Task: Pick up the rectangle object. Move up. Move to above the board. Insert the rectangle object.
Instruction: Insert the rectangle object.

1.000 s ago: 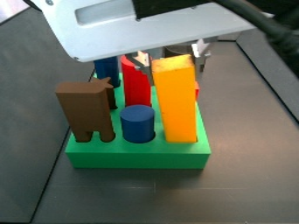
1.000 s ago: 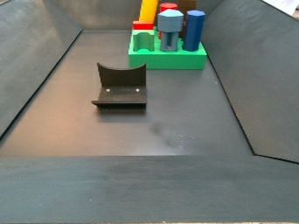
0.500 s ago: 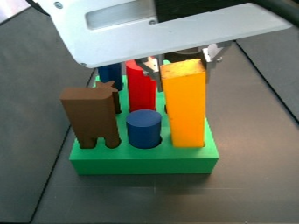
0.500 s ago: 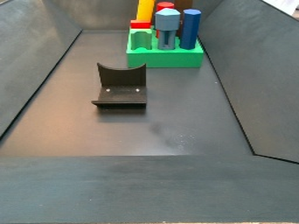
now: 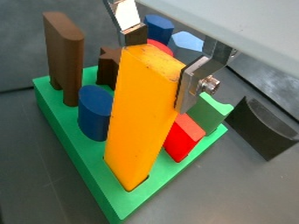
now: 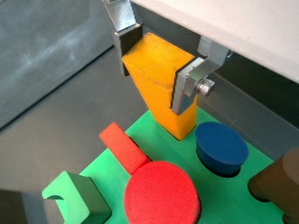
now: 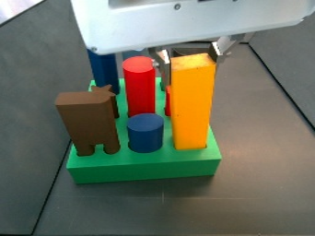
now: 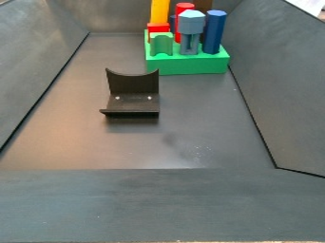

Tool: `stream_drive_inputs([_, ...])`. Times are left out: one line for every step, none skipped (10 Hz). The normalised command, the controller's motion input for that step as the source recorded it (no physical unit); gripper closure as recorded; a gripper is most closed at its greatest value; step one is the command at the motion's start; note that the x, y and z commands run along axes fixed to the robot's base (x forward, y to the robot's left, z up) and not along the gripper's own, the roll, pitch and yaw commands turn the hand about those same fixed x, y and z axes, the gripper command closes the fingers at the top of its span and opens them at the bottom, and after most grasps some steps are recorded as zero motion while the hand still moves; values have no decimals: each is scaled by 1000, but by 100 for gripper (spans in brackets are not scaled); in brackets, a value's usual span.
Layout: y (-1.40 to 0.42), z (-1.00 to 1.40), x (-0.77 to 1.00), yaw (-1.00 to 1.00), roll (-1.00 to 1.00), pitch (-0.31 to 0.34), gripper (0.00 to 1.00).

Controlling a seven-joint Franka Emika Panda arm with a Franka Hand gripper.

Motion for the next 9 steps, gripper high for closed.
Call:
stream_drive_inputs([-186, -123, 623, 6, 157, 484, 100])
stream_drive_inputs([60, 0, 14, -54, -37, 0, 100])
stream_drive_inputs([0, 0, 23, 0, 0, 0, 100])
stream_drive_inputs([-460, -471, 469, -34, 153, 31, 100])
stream_drive_inputs([-443, -703, 680, -31, 199, 153, 100])
stream_drive_inputs([-431, -740, 717, -14, 194, 124, 100])
stream_drive_inputs([-311, -791, 666, -11, 170, 116, 100])
stream_drive_inputs([0, 0, 0, 0, -11, -24, 100])
stream_drive_inputs([0, 0, 0, 0, 0, 0, 100])
